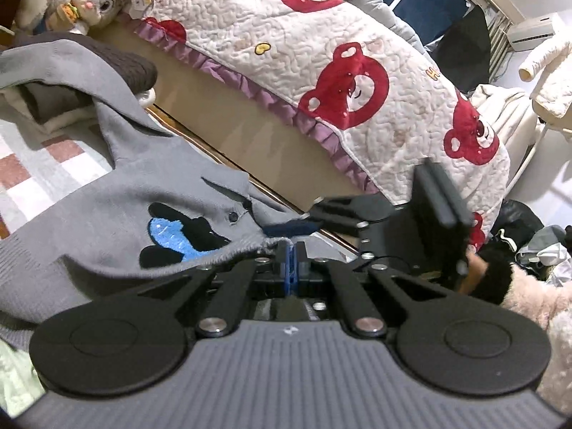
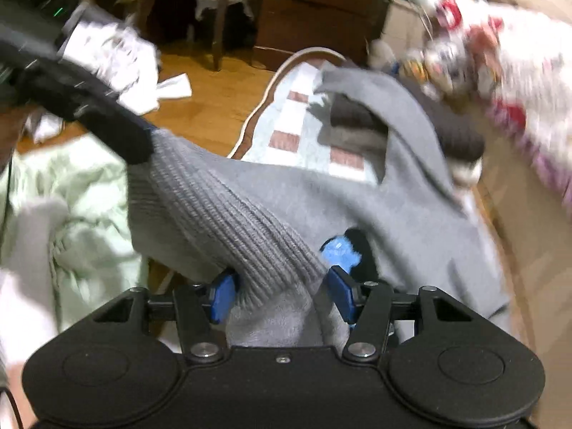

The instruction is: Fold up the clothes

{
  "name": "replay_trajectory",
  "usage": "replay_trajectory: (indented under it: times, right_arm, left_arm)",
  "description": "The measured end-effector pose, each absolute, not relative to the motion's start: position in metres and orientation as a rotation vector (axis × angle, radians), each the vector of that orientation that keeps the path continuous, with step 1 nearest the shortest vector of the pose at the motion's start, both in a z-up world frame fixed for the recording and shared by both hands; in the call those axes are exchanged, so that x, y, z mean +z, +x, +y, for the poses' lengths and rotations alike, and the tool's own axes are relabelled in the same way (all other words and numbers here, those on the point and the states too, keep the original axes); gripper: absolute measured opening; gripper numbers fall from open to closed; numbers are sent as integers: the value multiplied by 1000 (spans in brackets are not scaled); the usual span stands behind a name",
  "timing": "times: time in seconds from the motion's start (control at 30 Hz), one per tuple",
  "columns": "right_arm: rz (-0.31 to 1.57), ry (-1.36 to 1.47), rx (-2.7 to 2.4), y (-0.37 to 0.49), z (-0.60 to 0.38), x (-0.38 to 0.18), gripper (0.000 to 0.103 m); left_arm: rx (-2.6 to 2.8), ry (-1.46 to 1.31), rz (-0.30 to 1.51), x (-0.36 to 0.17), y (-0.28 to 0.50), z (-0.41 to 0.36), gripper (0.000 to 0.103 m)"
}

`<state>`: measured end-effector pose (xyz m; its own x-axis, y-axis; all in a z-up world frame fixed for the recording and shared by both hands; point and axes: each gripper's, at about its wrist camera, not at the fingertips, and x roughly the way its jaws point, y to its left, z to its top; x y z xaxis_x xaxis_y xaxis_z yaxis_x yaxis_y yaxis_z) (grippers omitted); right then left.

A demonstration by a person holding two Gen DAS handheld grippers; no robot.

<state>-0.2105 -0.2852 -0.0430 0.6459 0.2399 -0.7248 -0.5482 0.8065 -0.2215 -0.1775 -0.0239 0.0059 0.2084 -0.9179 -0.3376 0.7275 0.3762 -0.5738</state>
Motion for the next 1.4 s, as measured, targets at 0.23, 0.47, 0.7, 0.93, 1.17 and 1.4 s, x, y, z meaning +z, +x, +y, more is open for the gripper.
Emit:
replay_trajectory:
  times: [0.23,0.47,0.7,0.93,1.17,1.4]
  right_arm:
    - [757,-597,495,-209,-259,-50,67]
    - [884,-378,621,-186,-270,-47,14]
    - [1131,5,649,-230,-258,-68,15]
    - [1238,409,601,-246,-265,-111,15]
    - [1163,667,532,-276,-287,-102,15]
    - [1029,944,509,-295,-335,-84,15]
  left_arm:
    - [-1223,-296,734,-8,-184,-40,1]
    - [-1218,-236,685,1,-190,-34,1]
    - [-844,-83,656,9,-159,21,48]
    - [-374,-41,857,-75,-80,54,51]
    - [-340,-55,881,-108,-42,40,75]
    - [-473,58,947,-113,-25,8,4]
